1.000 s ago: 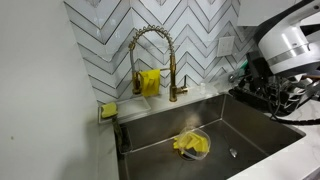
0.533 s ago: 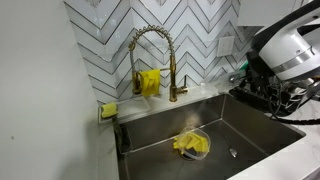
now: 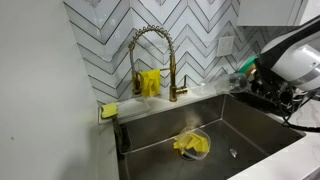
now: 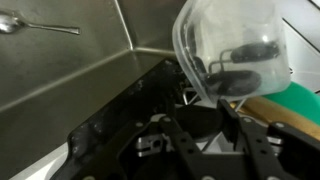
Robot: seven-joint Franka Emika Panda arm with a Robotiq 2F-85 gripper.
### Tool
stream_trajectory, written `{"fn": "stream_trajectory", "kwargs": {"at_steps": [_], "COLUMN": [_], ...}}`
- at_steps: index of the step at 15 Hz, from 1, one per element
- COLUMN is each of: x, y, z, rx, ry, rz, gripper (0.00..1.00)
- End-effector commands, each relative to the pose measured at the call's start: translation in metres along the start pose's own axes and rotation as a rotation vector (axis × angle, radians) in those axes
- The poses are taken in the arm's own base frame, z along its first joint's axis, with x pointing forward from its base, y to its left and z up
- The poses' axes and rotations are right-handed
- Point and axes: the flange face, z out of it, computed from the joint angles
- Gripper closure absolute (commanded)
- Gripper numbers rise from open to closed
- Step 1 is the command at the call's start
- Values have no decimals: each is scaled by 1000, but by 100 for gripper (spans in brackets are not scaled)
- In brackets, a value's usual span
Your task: Put the transparent lunch box upside down on the dish rack
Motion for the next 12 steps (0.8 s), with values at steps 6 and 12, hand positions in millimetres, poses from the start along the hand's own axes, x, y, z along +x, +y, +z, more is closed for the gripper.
{"fn": "stream_trajectory", "kwargs": {"at_steps": [6, 12], "x": [14, -9], "y": [8, -11], "z": [-7, -32], "rx": [-88, -136], "ry": [28, 17], "rz": [0, -86], "gripper": [0, 0]}}
